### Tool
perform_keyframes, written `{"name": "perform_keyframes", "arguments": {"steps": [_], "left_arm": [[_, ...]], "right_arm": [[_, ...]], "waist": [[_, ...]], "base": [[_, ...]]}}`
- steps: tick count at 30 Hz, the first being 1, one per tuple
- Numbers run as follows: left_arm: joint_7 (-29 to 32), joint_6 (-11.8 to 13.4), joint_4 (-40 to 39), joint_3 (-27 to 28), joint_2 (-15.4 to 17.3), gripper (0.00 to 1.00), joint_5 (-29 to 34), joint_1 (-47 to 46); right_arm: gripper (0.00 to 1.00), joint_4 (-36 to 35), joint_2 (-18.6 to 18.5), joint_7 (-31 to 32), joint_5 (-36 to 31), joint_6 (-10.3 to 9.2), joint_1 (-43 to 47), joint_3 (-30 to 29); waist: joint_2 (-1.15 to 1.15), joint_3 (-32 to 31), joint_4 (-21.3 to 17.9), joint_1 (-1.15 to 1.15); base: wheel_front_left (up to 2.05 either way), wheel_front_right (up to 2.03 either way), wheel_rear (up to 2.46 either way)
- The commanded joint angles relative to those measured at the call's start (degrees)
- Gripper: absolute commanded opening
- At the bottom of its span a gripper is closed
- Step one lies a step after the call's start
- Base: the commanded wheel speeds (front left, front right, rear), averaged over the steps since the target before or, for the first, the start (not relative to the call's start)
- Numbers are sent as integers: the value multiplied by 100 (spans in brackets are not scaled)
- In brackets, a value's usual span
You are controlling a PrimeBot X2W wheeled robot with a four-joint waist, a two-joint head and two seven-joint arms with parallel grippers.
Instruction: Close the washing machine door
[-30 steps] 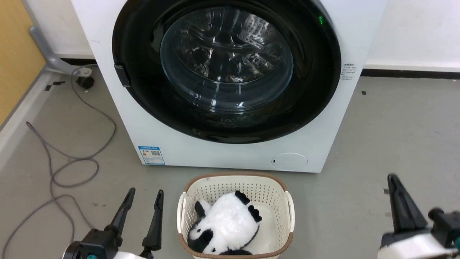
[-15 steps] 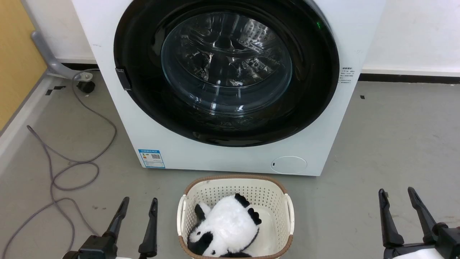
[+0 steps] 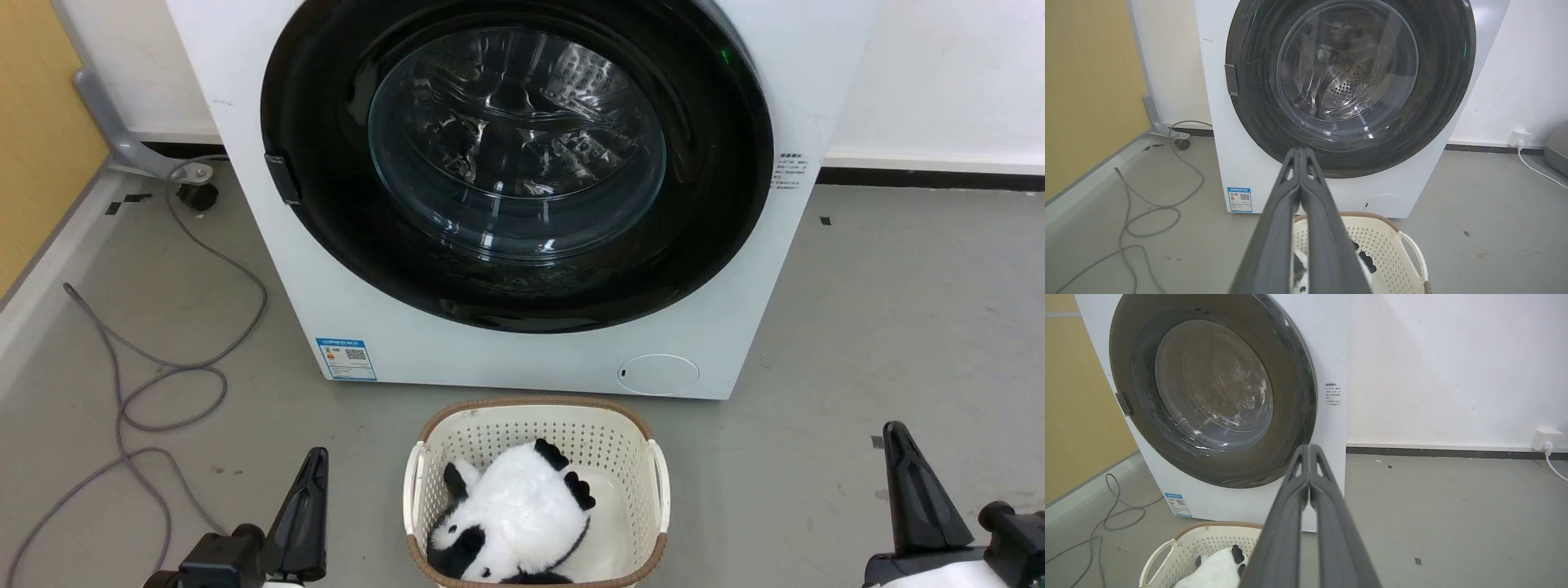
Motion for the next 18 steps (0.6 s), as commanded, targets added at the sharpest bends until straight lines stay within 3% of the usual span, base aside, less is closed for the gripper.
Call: {"name": "perform_keyframes", "arguments": {"steps": [1,18], "left_arm": [[29,23,-14,-1,-1,0,26,-20],[229,121,-68,-5,-7,0,127,-97]], "right_arm": [[0,-12,1,42,-19,0,-15,14],[0,-54,5,242,-101,-1,-76,115]], "waist": [[0,0,-4,0],[0,4,-52,0]], "base": [[0,0,0],[0,0,0]]}}
